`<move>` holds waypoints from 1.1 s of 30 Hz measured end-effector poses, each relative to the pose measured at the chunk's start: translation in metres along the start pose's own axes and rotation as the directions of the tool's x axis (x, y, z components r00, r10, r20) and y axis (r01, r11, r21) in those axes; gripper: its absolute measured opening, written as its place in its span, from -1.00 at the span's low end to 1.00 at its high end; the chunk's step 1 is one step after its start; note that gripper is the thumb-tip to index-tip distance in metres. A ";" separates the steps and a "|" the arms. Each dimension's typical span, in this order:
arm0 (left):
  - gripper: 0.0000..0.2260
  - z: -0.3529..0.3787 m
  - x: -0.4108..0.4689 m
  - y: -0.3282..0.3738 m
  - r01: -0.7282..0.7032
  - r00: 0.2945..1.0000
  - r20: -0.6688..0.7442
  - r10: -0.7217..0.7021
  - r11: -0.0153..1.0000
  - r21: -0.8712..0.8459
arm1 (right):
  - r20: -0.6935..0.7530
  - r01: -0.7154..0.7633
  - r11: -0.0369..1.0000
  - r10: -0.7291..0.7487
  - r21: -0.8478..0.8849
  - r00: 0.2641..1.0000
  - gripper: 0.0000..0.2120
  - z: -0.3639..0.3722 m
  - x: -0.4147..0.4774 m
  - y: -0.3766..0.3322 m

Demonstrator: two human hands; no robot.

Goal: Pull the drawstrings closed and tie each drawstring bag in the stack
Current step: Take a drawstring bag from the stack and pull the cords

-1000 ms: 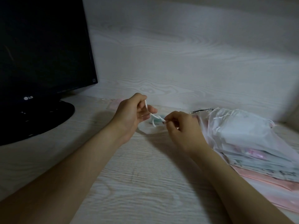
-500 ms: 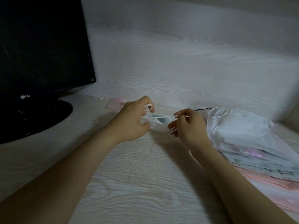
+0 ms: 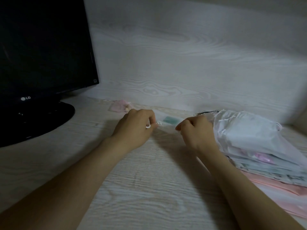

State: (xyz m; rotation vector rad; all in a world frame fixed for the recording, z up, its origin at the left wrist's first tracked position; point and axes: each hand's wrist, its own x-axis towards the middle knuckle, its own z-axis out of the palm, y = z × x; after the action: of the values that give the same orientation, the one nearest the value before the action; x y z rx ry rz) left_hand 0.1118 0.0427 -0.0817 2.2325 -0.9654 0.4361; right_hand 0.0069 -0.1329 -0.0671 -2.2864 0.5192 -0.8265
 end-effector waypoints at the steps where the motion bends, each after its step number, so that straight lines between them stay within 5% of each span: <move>1: -0.83 0.000 -0.001 0.002 -0.008 1.000 0.007 0.008 1.000 0.003 | 0.035 -0.022 0.999 0.021 0.048 0.999 -0.51 -0.001 0.000 0.000; 5: -0.86 0.001 -0.003 0.007 -0.016 1.000 0.021 0.015 0.999 0.040 | 0.155 -0.073 0.983 0.047 0.169 0.987 -0.61 0.005 -0.002 -0.002; 8: -0.87 0.001 -0.004 0.006 -0.015 1.000 0.024 0.014 0.999 0.037 | 0.171 0.119 0.991 -0.109 -0.053 0.979 -0.80 0.007 -0.006 0.002; 13: -0.88 0.003 0.000 0.000 -0.008 1.000 0.014 0.008 0.999 -0.031 | 0.090 0.330 0.935 -0.320 -0.128 0.943 -0.93 0.011 -0.004 0.005; 20: -0.88 0.007 0.001 0.002 0.085 0.996 0.021 -0.082 0.972 -0.219 | 0.162 0.191 0.981 -0.193 0.028 0.968 -0.93 0.011 -0.003 0.002; 25: -0.84 0.003 0.003 0.006 0.190 0.981 0.093 -0.168 0.924 -0.333 | 0.236 -0.062 0.944 -0.017 0.323 0.972 -0.92 0.014 -0.003 0.001; 29: -0.81 0.007 0.003 0.007 0.263 0.953 0.257 -0.162 0.862 -0.432 | 0.174 0.008 0.976 -0.047 0.220 0.984 -0.84 0.011 -0.003 -0.004; 33: -0.71 0.003 0.000 0.011 0.140 0.968 0.239 -0.080 0.960 -0.244 | 0.113 0.088 0.983 -0.108 0.164 0.988 -0.77 0.010 -0.005 -0.004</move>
State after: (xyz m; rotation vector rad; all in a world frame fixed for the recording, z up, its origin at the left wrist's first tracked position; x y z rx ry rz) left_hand 0.1034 0.0349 -0.0791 2.1115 -0.9463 -0.0007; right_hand 0.0104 -0.1234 -0.0725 -2.2124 0.2779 -0.7426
